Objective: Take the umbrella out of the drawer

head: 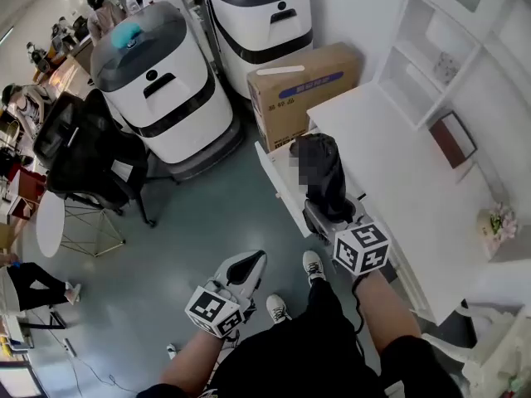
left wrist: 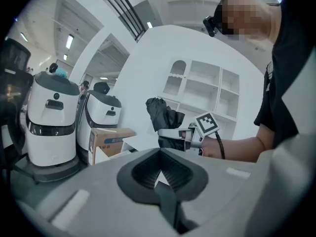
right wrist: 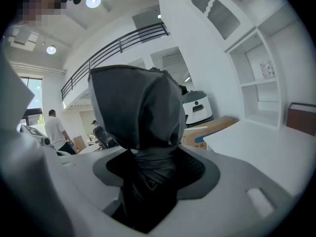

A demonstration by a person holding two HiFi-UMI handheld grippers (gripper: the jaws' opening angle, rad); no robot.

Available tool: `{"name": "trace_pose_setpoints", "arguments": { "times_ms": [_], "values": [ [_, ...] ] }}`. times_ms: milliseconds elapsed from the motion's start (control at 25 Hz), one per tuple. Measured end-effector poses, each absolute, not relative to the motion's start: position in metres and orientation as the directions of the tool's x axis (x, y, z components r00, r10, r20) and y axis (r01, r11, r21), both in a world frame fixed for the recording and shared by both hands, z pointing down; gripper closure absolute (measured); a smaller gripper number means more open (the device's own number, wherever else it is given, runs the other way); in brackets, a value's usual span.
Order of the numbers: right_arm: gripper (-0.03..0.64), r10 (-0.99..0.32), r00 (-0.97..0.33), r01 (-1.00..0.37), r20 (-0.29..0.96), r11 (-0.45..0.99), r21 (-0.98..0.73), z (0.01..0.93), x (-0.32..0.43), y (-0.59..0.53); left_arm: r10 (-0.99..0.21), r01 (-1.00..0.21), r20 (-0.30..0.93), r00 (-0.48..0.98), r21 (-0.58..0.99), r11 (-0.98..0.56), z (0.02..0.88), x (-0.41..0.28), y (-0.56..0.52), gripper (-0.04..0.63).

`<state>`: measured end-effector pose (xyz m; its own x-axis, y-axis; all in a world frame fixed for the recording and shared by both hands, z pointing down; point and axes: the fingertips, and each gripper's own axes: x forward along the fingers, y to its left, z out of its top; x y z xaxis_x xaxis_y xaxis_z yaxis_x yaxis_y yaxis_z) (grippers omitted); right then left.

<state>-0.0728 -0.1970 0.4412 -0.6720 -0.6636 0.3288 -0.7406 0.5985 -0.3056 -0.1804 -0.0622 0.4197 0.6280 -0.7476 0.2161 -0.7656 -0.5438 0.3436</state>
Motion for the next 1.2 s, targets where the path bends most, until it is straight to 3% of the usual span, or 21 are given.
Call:
{"name": "trace_pose_setpoints", "arguments": {
  "times_ms": [600,1200],
  "values": [
    [0.333,-0.734,-0.624,-0.779,0.267,0.557,-0.29,0.39,-0.071,-0.043,-0.714,-0.722,0.17,0.679,0.33,-0.608,0.392,-0.196,0.008,0.594],
    [0.333,-0.725,-0.626,-0.777,0.289,0.545,-0.317,0.393,-0.029,0.016,-0.68,-0.697,0.186,0.709,0.329,-0.637,0.381,-0.142,0.031,0.594]
  ]
}}
